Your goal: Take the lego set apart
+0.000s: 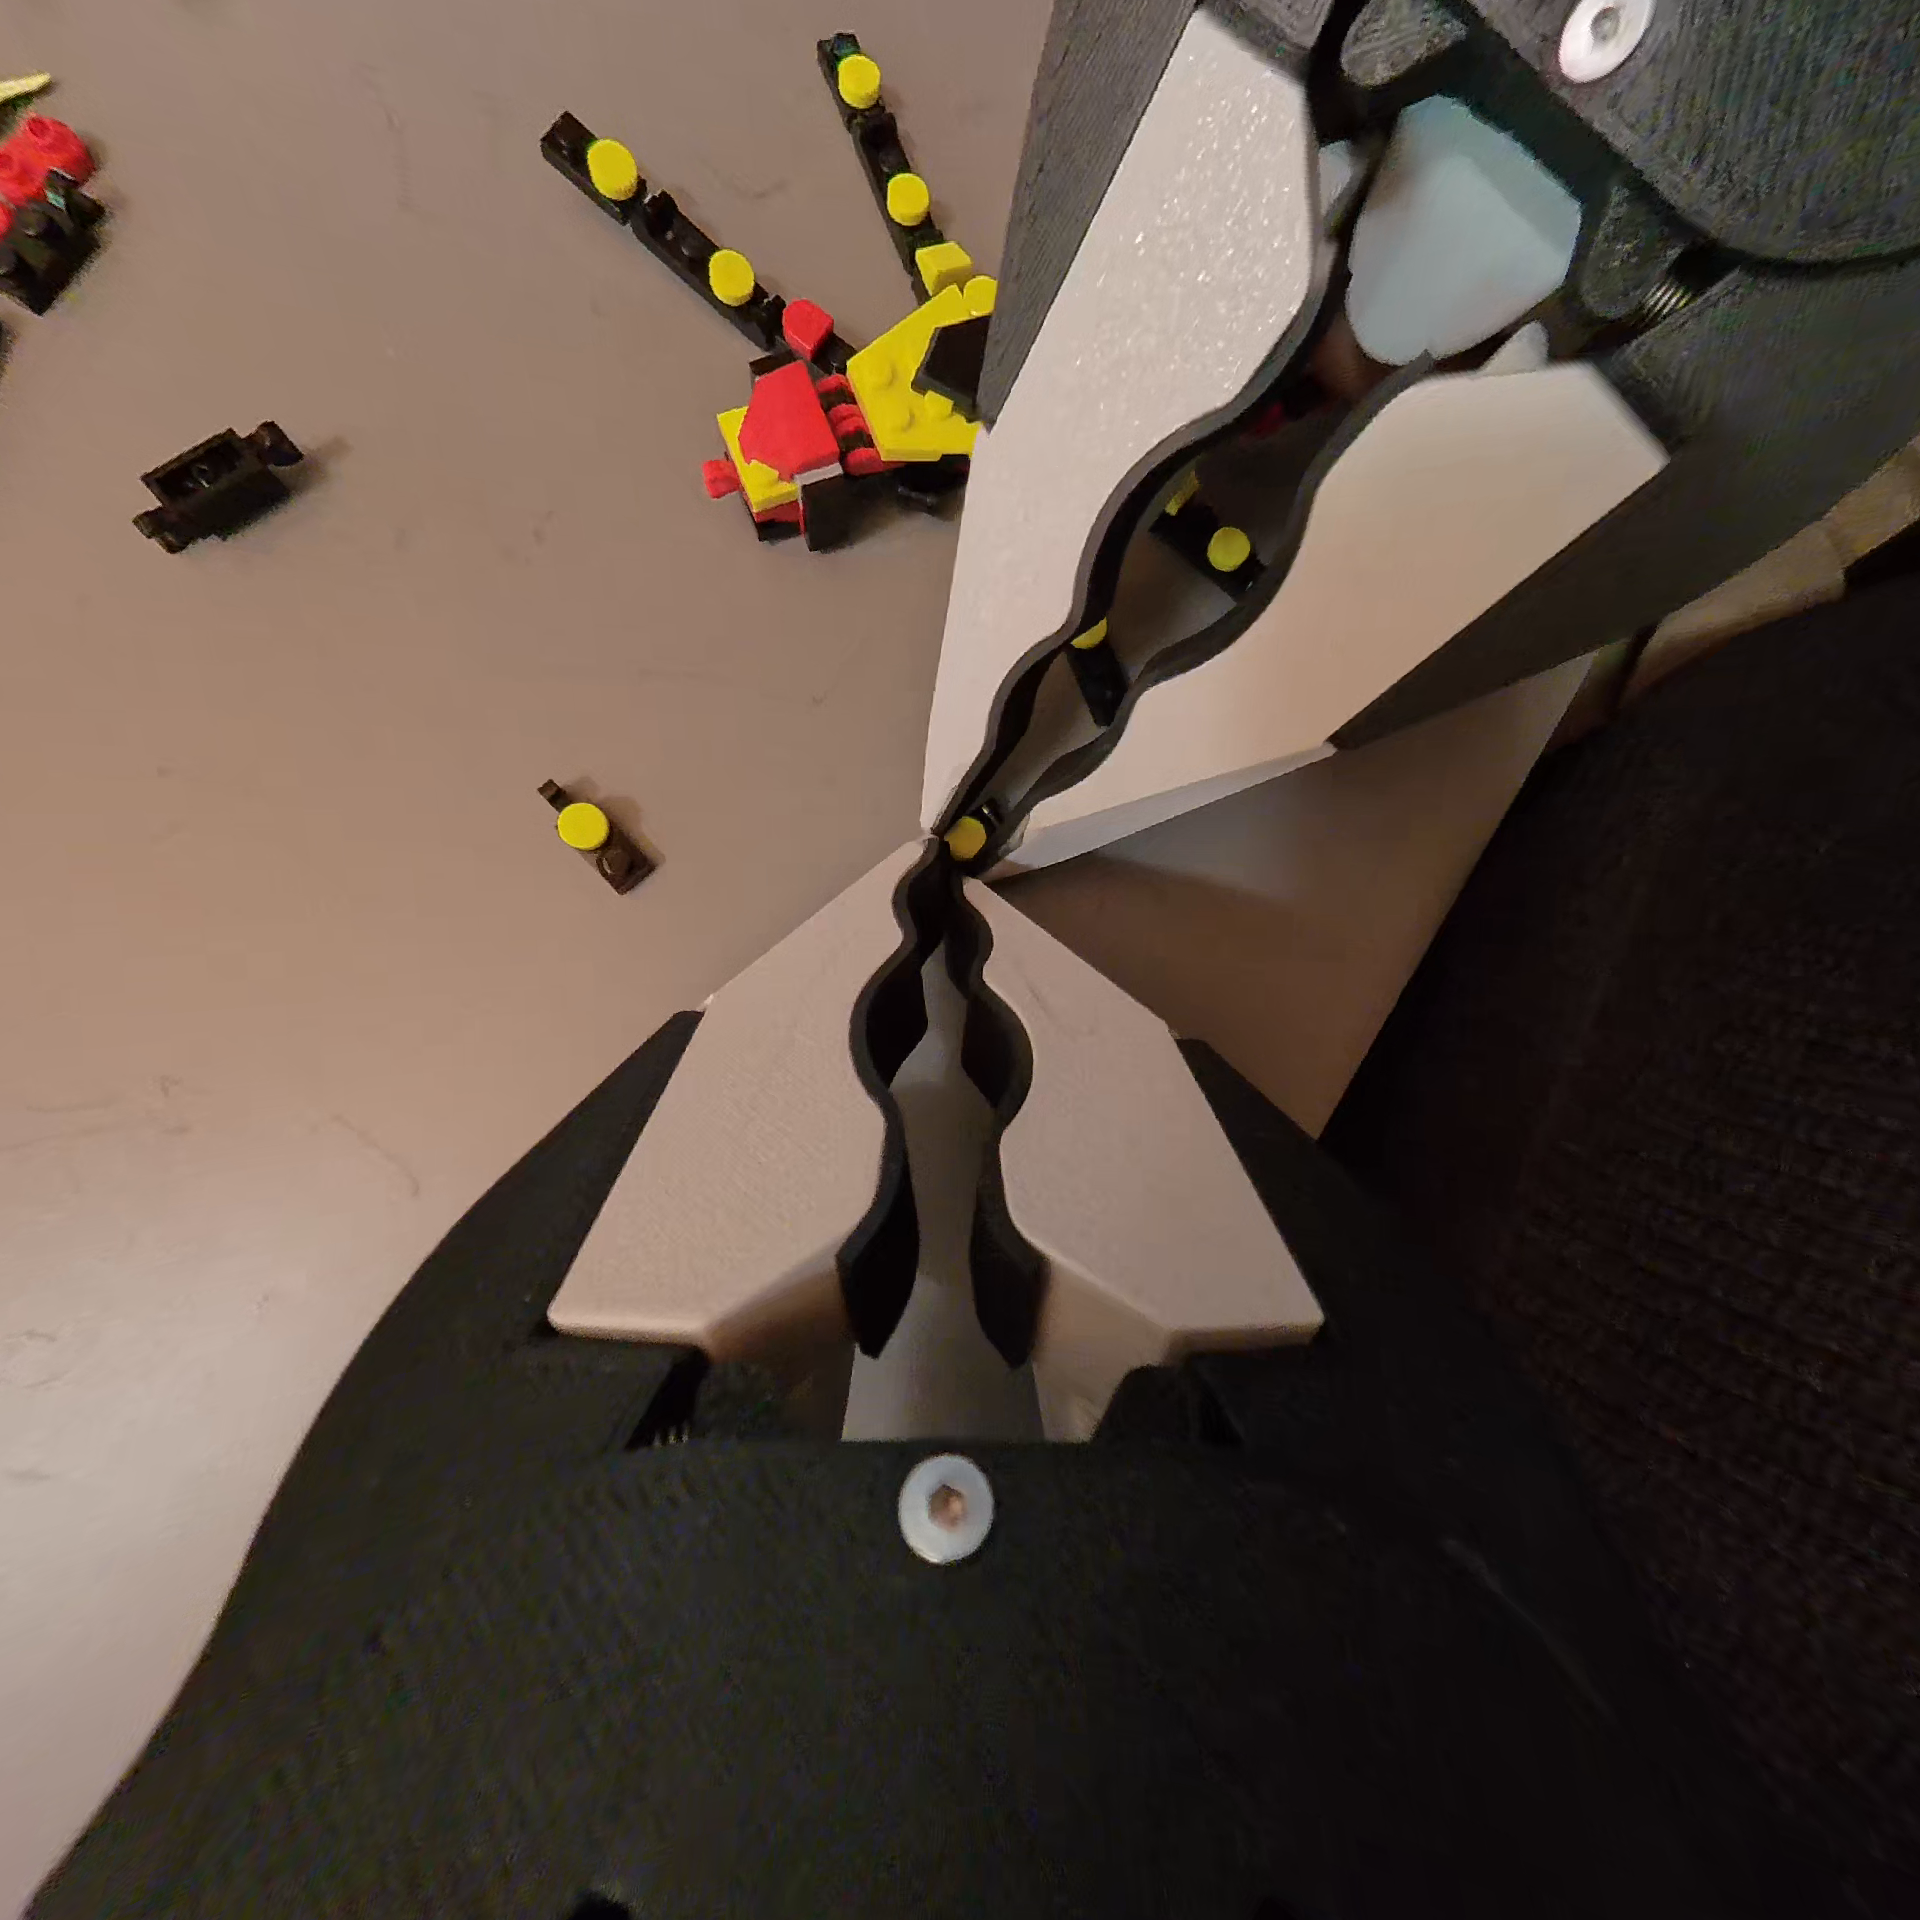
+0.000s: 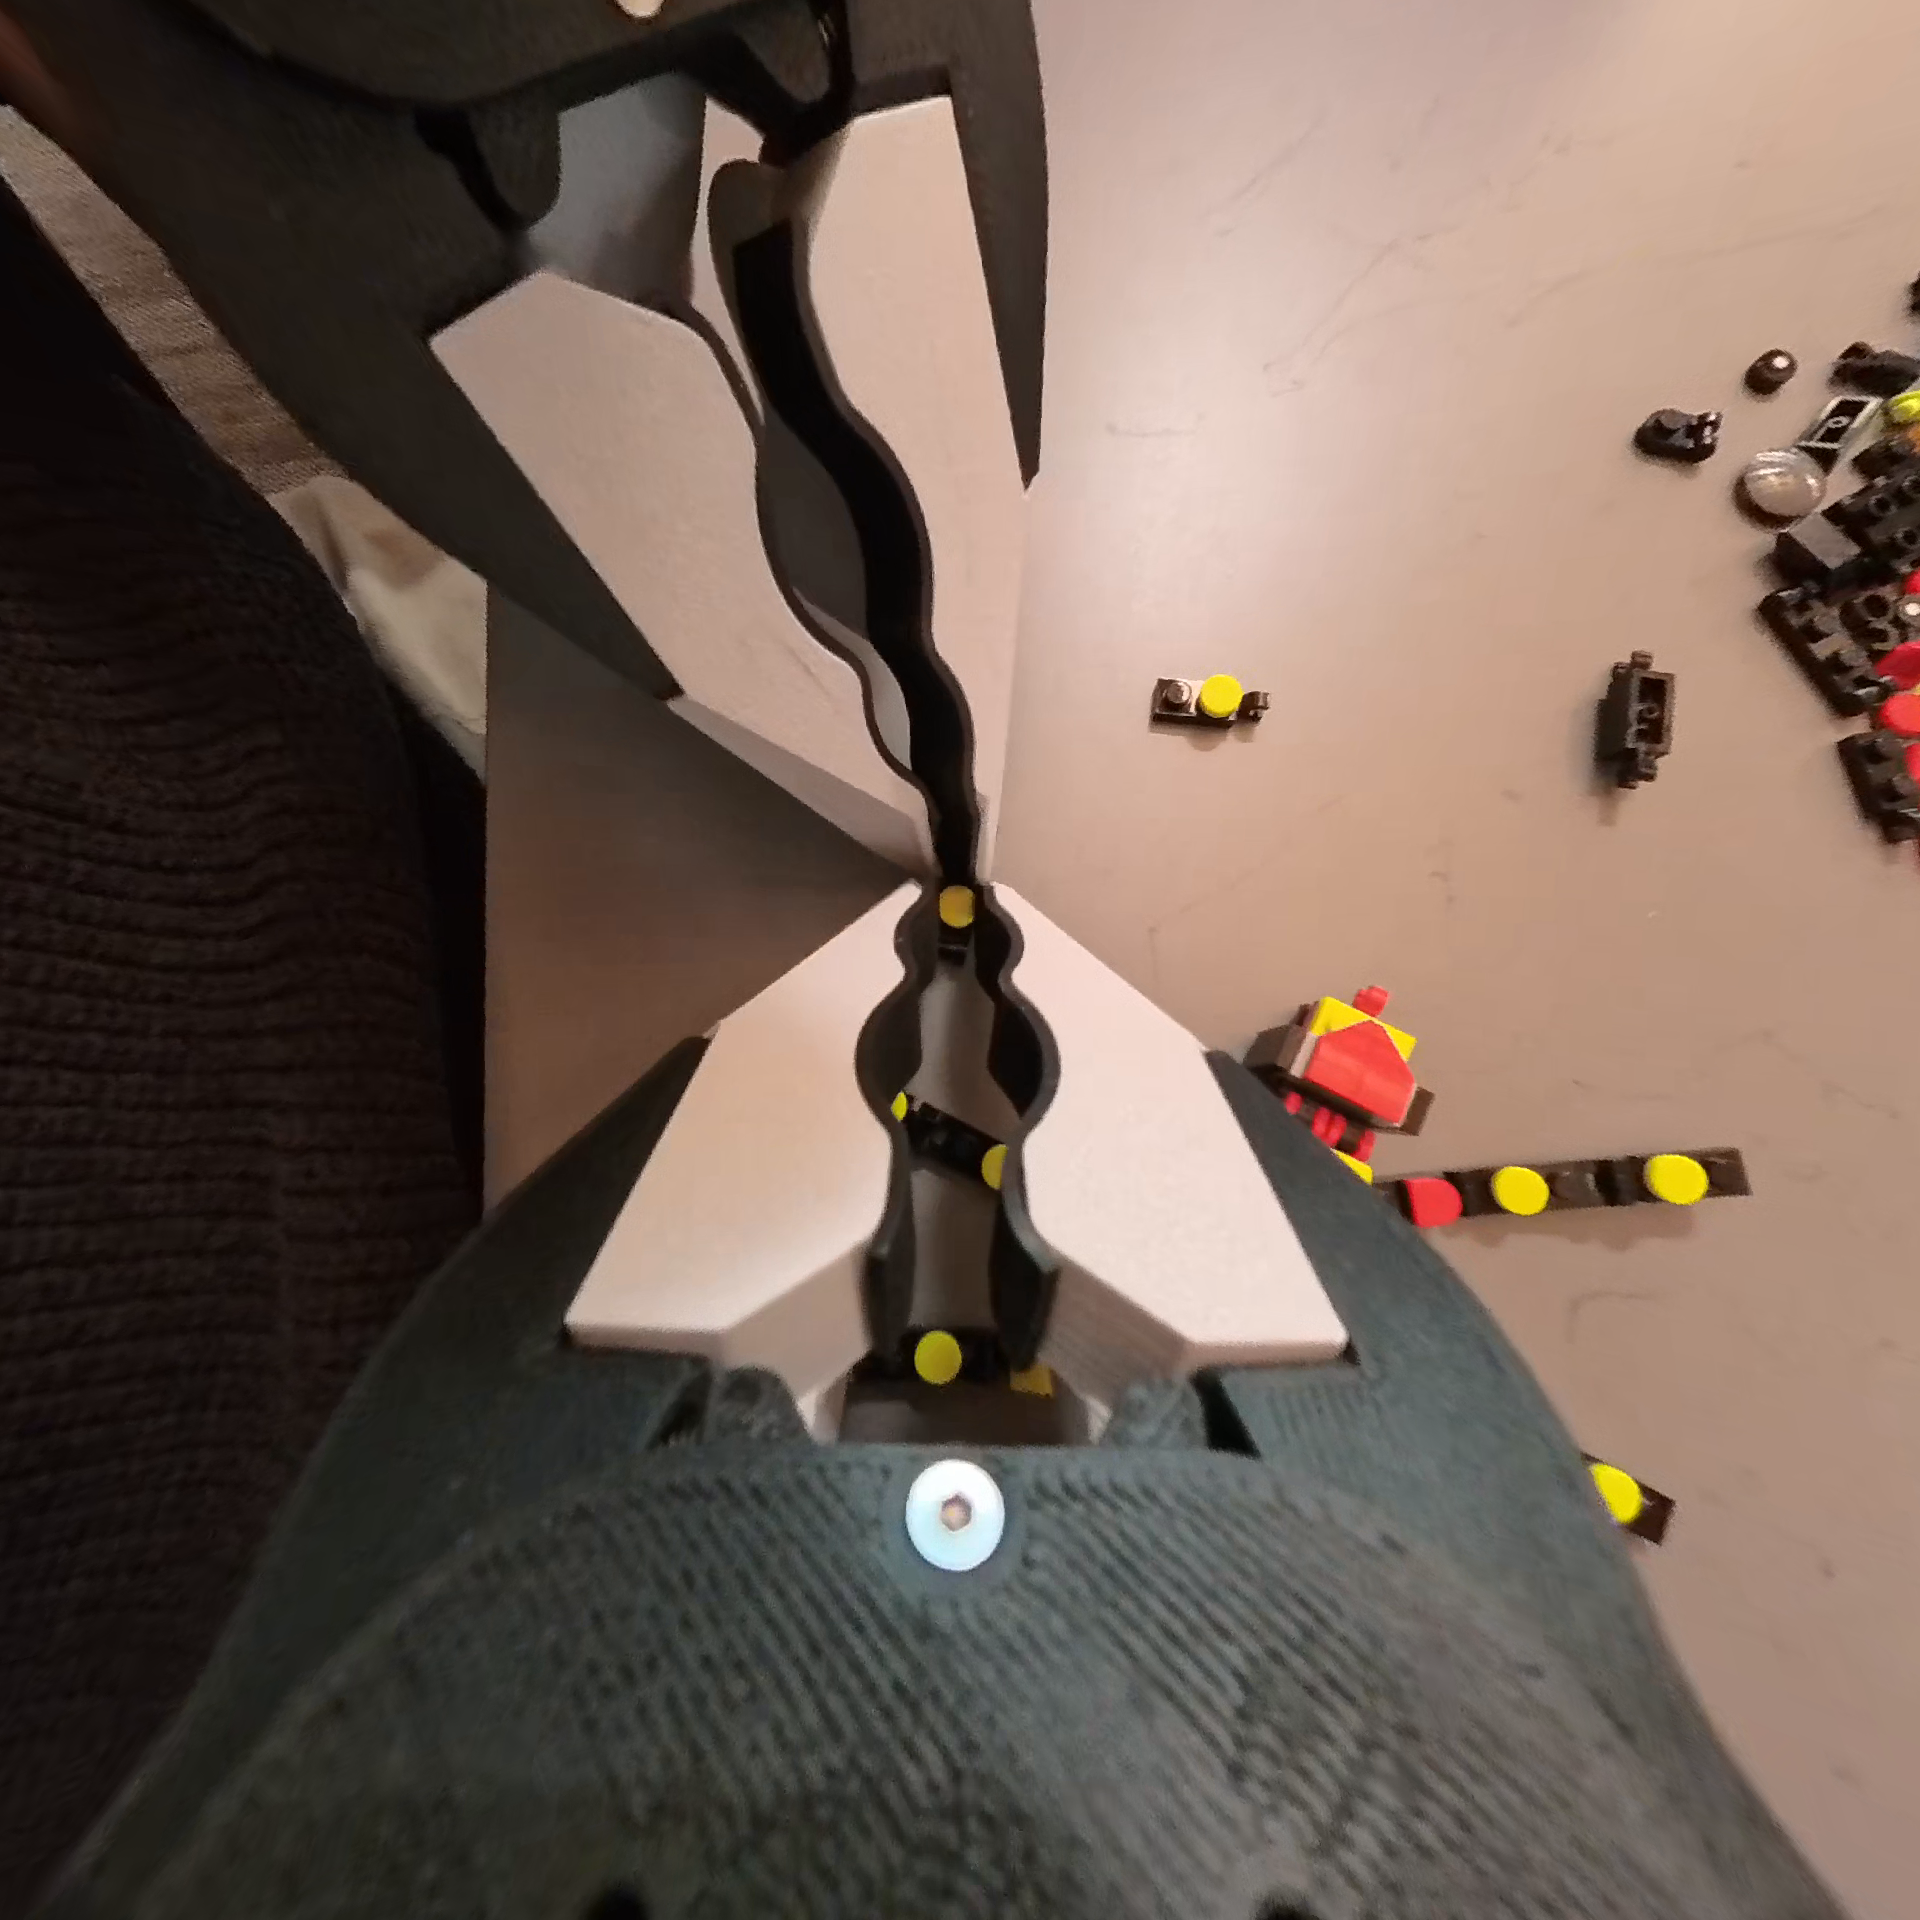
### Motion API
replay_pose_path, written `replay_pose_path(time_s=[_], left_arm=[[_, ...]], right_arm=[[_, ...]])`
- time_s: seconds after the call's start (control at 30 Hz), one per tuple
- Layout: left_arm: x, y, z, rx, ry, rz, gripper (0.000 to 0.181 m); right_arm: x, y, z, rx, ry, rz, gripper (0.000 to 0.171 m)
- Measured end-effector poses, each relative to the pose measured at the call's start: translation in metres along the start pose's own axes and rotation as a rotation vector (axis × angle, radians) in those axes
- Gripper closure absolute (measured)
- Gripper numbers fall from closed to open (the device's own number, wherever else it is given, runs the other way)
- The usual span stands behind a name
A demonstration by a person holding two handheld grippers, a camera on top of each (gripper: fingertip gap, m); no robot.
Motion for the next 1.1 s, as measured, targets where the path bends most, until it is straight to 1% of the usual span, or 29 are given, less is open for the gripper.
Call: replay_pose_path(time_s=[0.07, 0.1, 0.13, 0.17, 0.27, 0.33, 0.43, 0.6, 0.73, 0.8, 0.83, 0.87, 0.9, 0.97, 1.0, 1.07, 1.1], left_arm=[[0.001, 0.0, 0.0, 0.001, -0.004, -0.001, 0.181], [0.0, 0.0, -0.001, -0.003, -0.011, -0.016, 0.181], [0.0, -0.001, -0.001, -0.012, -0.011, -0.02, 0.181], [-0.002, 0.0, -0.003, -0.003, 0.006, -0.01, 0.181], [-0.001, -0.001, -0.002, -0.011, 0.043, 0.027, 0.181], [-0.002, -0.002, -0.002, -0.014, 0.053, 0.022, 0.181], [-0.001, -0.001, 0.001, -0.024, 0.076, 0.049, 0.181], [0.002, -0.022, 0.026, -0.201, 0.189, 0.152, 0.181], [0.011, -0.019, 0.031, -0.234, 0.238, 0.226, 0.181], [0.013, -0.024, 0.037, -0.278, 0.268, 0.256, 0.181], [0.019, -0.026, 0.041, -0.301, 0.253, 0.266, 0.181], [0.03, -0.026, 0.046, -0.319, 0.2, 0.272, 0.181], [0.048, -0.023, 0.052, -0.325, 0.106, 0.271, 0.181], [0.099, -0.006, 0.073, -0.306, -0.183, 0.273, 0.18], [0.126, 0.007, 0.088, -0.286, -0.332, 0.287, 0.176], [0.173, 0.04, 0.117, -0.204, -0.576, 0.345, 0.15], [0.191, 0.058, 0.129, -0.156, -0.67, 0.38, 0.14]], right_arm=[[-0.003, -0.03, 0.022, -0.183, -0.022, -0.071, 0.166], [-0.014, -0.035, 0.031, -0.195, 0.028, -0.096, 0.165], [-0.026, -0.028, 0.034, -0.143, 0.112, -0.061, 0.165], [-0.031, -0.024, 0.038, -0.146, 0.148, -0.05, 0.165], [-0.035, -0.016, 0.045, -0.16, 0.142, -0.089, 0.165], [-0.039, -0.018, 0.047, -0.167, 0.138, -0.101, 0.165], [-0.046, -0.016, 0.048, -0.152, 0.169, -0.082, 0.165], [-0.048, -0.015, 0.047, -0.145, 0.172, -0.081, 0.165], [-0.047, -0.015, 0.04, -0.13, 0.157, -0.052, 0.165], [-0.047, -0.018, 0.036, -0.13, 0.141, -0.033, 0.164], [-0.048, -0.019, 0.033, -0.131, 0.136, -0.025, 0.164], [-0.049, -0.022, 0.032, -0.133, 0.134, -0.017, 0.164], [-0.052, -0.024, 0.031, -0.132, 0.135, -0.008, 0.164], [-0.067, -0.028, 0.03, -0.12, 0.17, 0.023, 0.164], [-0.078, -0.03, 0.029, -0.109, 0.193, 0.041, 0.164], [-0.101, -0.033, 0.024, -0.076, 0.221, 0.053, 0.164], [-0.113, -0.035, 0.02, -0.063, 0.224, 0.048, 0.164]])
Point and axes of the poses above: each gripper's, where its closed fingertips meet, z back along the fingers, y out of its underside, x = y × z across the jaws, the point moved 1 cm from there along z, back along the fingers, and after that the axes turned 1 degree about -y, right-handed, at the moved point
